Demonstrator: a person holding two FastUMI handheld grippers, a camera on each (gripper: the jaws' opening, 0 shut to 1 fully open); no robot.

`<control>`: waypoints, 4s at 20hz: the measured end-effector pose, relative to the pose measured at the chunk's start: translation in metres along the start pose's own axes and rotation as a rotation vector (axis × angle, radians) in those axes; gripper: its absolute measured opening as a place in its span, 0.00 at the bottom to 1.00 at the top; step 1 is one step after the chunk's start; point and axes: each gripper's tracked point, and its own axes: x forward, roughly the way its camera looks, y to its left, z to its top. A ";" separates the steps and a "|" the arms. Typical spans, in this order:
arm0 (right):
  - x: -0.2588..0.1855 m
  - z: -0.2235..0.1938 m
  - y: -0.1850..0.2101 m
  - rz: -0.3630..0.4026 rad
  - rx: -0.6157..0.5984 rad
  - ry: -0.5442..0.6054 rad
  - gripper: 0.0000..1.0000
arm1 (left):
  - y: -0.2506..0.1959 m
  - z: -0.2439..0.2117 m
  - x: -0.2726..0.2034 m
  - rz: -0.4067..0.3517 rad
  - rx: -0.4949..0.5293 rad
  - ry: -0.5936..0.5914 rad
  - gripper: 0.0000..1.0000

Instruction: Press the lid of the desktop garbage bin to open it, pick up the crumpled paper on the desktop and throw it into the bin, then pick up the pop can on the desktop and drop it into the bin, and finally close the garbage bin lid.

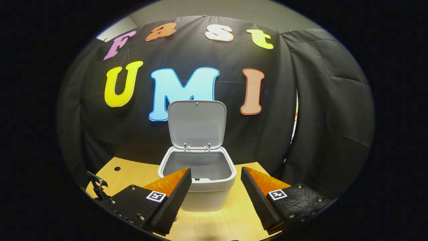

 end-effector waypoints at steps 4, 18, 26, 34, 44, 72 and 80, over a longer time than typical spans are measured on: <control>-0.003 -0.002 -0.007 -0.021 0.000 0.013 0.95 | -0.004 -0.019 0.013 -0.012 0.034 0.051 0.96; -0.008 -0.015 -0.025 -0.047 -0.002 0.043 0.96 | -0.003 -0.025 0.027 0.082 0.104 0.059 0.40; -0.006 -0.017 -0.022 -0.025 0.004 0.049 0.96 | -0.004 -0.010 0.020 0.090 0.087 0.032 0.40; -0.009 -0.026 -0.021 -0.004 0.060 0.059 0.96 | -0.025 0.066 -0.004 0.067 0.031 -0.112 0.37; -0.017 -0.039 -0.041 -0.022 0.121 0.083 0.96 | -0.085 0.184 -0.043 -0.020 0.071 -0.327 0.37; -0.032 -0.067 -0.122 -0.176 0.210 0.115 0.97 | -0.286 0.265 -0.087 -0.307 0.322 -0.573 0.36; -0.030 -0.073 -0.128 -0.188 0.221 0.129 0.97 | -0.295 0.267 -0.083 -0.322 0.318 -0.581 0.76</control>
